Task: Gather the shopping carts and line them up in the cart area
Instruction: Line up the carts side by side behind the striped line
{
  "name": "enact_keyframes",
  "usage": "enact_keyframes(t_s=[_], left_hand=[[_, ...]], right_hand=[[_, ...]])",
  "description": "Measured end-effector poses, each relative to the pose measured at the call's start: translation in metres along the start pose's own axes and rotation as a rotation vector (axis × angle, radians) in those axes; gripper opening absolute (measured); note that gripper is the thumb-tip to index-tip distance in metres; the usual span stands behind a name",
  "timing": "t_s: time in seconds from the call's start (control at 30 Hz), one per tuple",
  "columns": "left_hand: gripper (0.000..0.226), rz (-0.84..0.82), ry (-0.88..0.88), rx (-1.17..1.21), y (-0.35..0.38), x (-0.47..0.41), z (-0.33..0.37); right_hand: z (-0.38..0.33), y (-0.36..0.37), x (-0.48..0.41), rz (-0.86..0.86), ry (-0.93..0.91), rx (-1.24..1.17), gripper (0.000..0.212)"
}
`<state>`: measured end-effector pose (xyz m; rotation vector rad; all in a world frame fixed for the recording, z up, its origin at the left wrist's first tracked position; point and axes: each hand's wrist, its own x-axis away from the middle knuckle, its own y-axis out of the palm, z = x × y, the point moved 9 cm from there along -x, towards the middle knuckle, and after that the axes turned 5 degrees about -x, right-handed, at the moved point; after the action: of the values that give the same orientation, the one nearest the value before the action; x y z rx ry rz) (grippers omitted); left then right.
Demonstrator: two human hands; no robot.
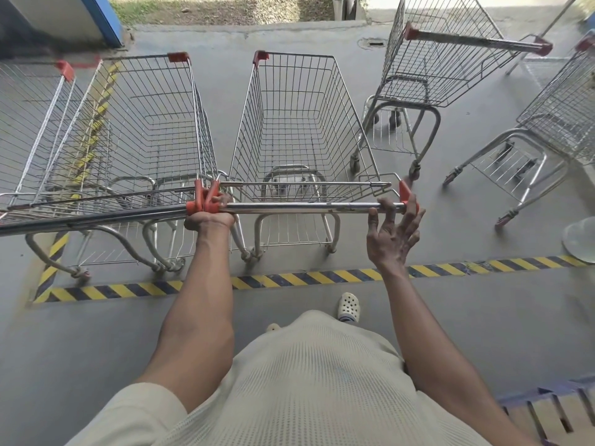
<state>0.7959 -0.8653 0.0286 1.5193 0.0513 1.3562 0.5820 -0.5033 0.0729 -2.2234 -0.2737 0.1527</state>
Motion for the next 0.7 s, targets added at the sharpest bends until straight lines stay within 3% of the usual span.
enact_keyframes(t_s=[0.7], left_hand=[[0.06, -0.032, 0.066, -0.123, 0.0024, 0.0063, 0.0036]], right_hand=[[0.0051, 0.0005, -0.0028, -0.004, 0.009, -0.011, 0.037]])
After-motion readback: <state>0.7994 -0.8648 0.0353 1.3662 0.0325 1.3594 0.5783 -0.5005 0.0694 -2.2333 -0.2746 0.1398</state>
